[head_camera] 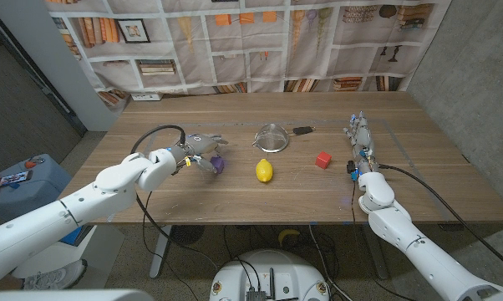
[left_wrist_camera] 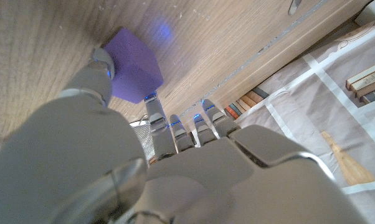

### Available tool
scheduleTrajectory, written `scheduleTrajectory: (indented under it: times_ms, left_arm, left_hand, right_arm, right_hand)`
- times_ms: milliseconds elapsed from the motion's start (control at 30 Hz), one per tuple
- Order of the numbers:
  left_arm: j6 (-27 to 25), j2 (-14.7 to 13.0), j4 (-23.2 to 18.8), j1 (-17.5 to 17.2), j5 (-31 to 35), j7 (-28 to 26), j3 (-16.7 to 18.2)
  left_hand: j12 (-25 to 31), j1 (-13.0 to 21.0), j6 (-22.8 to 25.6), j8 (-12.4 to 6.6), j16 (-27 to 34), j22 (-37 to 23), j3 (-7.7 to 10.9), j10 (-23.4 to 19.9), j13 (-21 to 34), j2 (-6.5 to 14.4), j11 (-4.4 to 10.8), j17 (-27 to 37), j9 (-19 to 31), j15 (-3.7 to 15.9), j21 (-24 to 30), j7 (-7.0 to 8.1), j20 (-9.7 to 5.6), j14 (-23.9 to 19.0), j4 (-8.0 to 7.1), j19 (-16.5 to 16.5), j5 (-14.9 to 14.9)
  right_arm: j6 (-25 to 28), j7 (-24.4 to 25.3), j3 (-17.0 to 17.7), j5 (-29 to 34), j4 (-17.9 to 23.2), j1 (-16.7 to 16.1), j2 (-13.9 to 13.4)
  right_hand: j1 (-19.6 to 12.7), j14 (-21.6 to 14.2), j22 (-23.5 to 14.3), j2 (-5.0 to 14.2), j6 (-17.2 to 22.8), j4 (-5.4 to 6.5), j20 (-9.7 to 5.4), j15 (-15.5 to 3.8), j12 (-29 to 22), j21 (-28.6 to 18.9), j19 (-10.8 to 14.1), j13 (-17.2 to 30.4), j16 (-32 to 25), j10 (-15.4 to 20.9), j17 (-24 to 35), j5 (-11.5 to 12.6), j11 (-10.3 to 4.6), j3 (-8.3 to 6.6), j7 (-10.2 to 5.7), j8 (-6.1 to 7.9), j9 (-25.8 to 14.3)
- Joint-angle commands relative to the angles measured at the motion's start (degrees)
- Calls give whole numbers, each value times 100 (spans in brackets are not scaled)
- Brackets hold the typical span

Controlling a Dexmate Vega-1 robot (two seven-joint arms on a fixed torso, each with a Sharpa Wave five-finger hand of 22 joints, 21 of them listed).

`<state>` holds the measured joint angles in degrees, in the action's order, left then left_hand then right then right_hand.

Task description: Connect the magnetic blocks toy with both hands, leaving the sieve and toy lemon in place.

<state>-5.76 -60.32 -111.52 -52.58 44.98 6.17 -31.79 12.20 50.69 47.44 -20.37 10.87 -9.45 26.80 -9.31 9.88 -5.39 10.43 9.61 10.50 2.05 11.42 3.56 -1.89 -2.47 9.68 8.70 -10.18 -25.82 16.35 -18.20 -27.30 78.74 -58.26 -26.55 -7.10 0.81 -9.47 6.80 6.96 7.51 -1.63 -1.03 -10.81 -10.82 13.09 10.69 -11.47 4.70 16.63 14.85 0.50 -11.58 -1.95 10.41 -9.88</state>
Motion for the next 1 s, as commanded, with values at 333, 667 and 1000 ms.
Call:
scheduleTrajectory:
  times_ms: [333,667,1000]
  left_arm:
    - [-230,215,-270,128,92,45,42]
    - [-525,380,-359,81,-6,-69,131]
    - [-643,513,-355,175,-132,-78,86]
  left_hand:
    - [-14,-3,486,-45,-18,-32,-42,-76,10,99,1,10,22,305,31,146,-137,-76,-19,80,-36]
    - [-22,-8,538,-33,-20,-34,-58,-110,10,122,-1,11,25,317,25,154,-134,-103,-27,104,-39]
    - [-17,-18,551,-6,-26,-37,-77,-175,10,147,3,11,28,314,16,159,-134,-119,-36,117,-43]
  right_arm:
    - [261,-139,58,45,445,-167,-392]
    - [480,27,11,543,751,-235,-709]
    - [317,-105,-36,1073,650,-126,-1049]
  right_hand:
    - [15,-35,-8,154,40,-2,-10,-10,-28,2,32,-1,-43,42,-9,30,-35,-57,-3,27,-15]
    - [-33,-86,-7,114,91,-59,-17,-32,-42,-3,56,0,-51,85,-46,33,-35,-93,-52,44,-16]
    - [-147,-218,-6,53,260,-181,-33,-64,-84,-24,163,3,-75,233,-116,27,-33,-162,-162,90,-18]
